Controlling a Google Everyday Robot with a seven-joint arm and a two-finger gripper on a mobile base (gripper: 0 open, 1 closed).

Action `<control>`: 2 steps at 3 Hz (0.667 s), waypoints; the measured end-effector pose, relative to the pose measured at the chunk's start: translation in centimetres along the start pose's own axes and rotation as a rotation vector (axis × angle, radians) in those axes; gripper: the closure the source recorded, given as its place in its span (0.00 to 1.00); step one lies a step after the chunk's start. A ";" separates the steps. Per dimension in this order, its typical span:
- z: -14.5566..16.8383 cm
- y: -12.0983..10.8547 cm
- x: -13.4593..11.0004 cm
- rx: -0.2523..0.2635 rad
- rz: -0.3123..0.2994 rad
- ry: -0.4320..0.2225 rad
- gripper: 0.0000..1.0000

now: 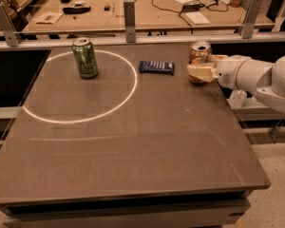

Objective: Move orange can near rxbar blueberry

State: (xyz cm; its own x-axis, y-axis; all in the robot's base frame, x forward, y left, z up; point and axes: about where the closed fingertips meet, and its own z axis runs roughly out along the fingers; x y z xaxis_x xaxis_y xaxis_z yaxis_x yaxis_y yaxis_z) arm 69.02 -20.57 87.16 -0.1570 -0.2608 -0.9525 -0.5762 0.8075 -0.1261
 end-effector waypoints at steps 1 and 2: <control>-0.1 0.4 0.6 0.041 0.081 -0.022 1.00; 0.9 1.0 0.7 0.089 0.191 -0.052 1.00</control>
Offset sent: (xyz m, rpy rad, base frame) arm 0.0041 0.0144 -0.0185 0.2873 0.0618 -0.2255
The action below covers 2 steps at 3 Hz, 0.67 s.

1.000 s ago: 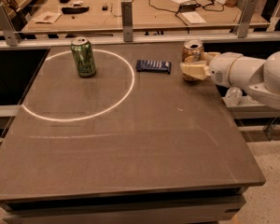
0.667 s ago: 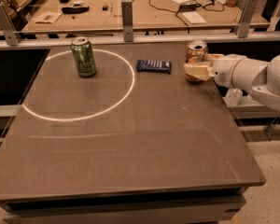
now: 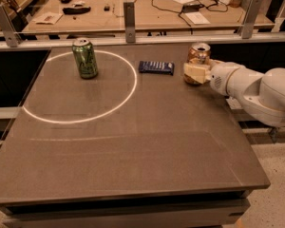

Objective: Move orange can near rxbar blueberry

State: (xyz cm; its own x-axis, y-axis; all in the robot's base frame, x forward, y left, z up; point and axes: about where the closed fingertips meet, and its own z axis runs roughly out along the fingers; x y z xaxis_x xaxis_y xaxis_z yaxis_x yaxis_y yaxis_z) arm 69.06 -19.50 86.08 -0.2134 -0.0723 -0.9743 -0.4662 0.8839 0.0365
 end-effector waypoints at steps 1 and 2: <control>0.5 0.2 -0.2 0.013 0.030 -0.016 1.00; 1.1 0.9 -0.2 0.009 0.030 -0.010 0.82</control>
Offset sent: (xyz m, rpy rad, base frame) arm 0.0119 0.0324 -0.0070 0.0236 0.0205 -0.0138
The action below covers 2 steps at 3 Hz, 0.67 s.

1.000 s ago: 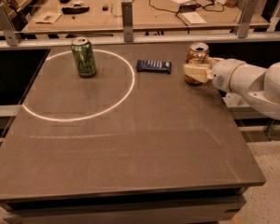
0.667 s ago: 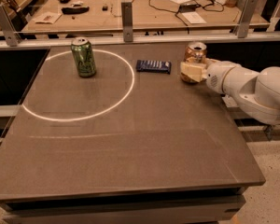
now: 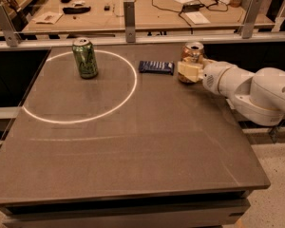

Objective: Move orange can near rxbar blueberry

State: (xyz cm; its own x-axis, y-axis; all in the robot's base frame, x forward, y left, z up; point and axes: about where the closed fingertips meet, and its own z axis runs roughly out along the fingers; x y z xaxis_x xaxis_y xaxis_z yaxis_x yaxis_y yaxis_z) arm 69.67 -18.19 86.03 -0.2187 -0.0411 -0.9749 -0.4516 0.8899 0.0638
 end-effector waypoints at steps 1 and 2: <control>0.0 0.0 0.0 0.000 0.000 0.000 0.58; 0.1 0.2 0.0 -0.004 -0.007 0.004 0.35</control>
Offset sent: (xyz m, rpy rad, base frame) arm 0.0023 0.0179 -0.0024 -0.0560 0.0033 0.0429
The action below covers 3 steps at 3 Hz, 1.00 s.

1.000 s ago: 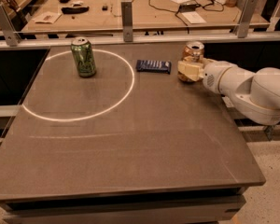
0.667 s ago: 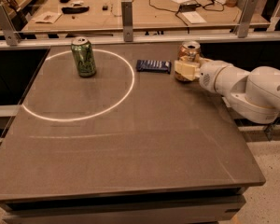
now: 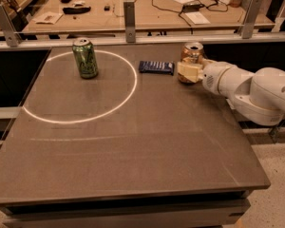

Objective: Move orange can near rxbar blueberry

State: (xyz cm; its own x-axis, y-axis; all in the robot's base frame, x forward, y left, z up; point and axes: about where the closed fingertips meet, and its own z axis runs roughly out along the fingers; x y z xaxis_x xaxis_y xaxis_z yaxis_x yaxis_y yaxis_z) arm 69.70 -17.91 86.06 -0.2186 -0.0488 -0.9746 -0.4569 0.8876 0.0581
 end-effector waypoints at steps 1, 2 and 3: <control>0.0 0.0 0.0 0.000 0.000 0.000 0.12; 0.0 0.7 -0.3 -0.025 -0.044 0.013 0.00; -1.2 0.3 -1.7 -0.072 -0.059 0.012 0.00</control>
Offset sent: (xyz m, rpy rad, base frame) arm -0.0068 0.0092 0.0060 -0.0914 -0.0155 0.0741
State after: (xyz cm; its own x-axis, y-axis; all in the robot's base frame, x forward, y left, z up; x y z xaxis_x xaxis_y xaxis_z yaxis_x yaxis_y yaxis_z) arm 68.89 -18.06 87.95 -0.1993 -0.1062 -0.9742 -0.5302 0.8477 0.0161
